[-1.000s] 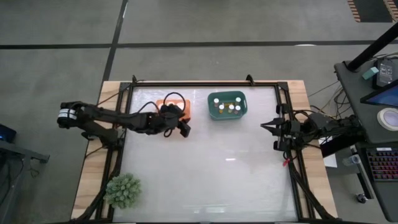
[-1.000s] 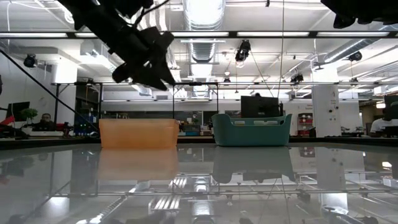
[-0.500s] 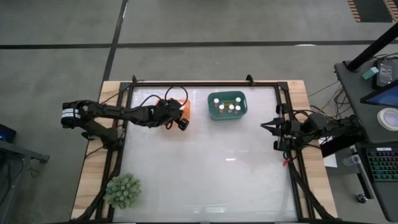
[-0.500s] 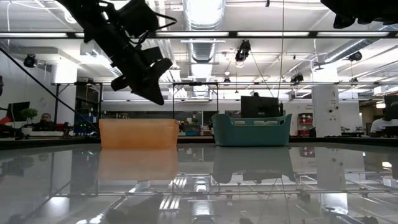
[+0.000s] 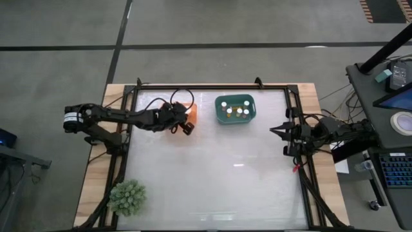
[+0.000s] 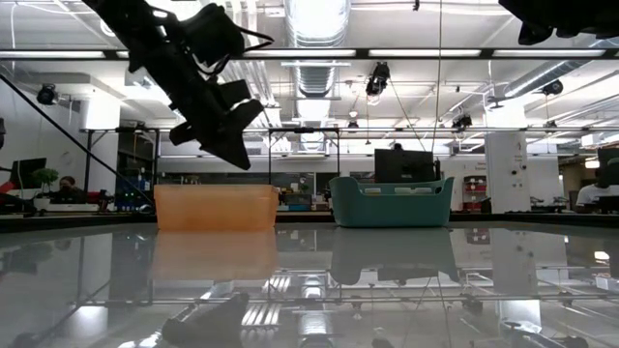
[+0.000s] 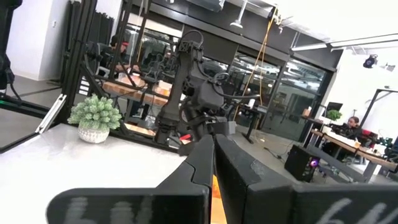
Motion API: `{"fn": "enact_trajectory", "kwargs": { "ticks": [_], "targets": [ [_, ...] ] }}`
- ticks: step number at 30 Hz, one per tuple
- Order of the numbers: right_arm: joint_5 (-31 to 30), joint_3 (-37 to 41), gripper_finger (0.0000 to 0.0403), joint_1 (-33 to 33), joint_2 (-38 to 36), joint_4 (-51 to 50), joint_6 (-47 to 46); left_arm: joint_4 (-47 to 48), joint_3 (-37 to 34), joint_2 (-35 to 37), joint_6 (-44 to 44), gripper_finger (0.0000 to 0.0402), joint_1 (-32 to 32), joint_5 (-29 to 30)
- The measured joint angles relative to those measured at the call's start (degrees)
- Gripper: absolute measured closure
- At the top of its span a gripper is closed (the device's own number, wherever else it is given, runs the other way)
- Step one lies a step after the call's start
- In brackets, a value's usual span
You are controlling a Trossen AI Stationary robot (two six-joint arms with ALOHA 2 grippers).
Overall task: Pick and place medicine bottles into bin by pill shape (circle, oval)
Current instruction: Return to Home Position
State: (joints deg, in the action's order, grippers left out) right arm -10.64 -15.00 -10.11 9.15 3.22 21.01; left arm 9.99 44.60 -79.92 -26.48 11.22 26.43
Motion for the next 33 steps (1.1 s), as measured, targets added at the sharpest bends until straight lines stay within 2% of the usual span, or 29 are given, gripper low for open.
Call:
{"fn": "enact_trajectory", "kwargs": {
  "ticks": [8, 14, 20, 28, 33],
  "targets": [
    [0.0, 0.0, 0.0394, 0.0, 0.0, 0.0, 0.0, -2.8, 0.0, -5.8, 0.1, 0.0402, 0.5, 0.4],
    [0.0, 0.0, 0.0394, 0.0, 0.1, 0.0, 0.0, -4.0, 0.4, -9.1, 0.0, 0.0402, 0.5, 2.9],
    [0.0, 0.0, 0.0394, 0.0, 0.1, 0.0, 0.0, -4.1, 0.3, -9.3, 0.0, 0.0402, 0.6, 7.2],
    [0.0, 0.0, 0.0394, 0.0, 0.1, 0.0, 0.0, -4.1, 0.4, -9.3, 0.1, 0.0402, 0.8, 7.2],
    [0.0, 0.0, 0.0394, 0.0, 0.1, -0.1, 0.0, -4.2, 1.7, -7.2, 2.4, 0.0402, -2.1, 5.2]
  ]
}}
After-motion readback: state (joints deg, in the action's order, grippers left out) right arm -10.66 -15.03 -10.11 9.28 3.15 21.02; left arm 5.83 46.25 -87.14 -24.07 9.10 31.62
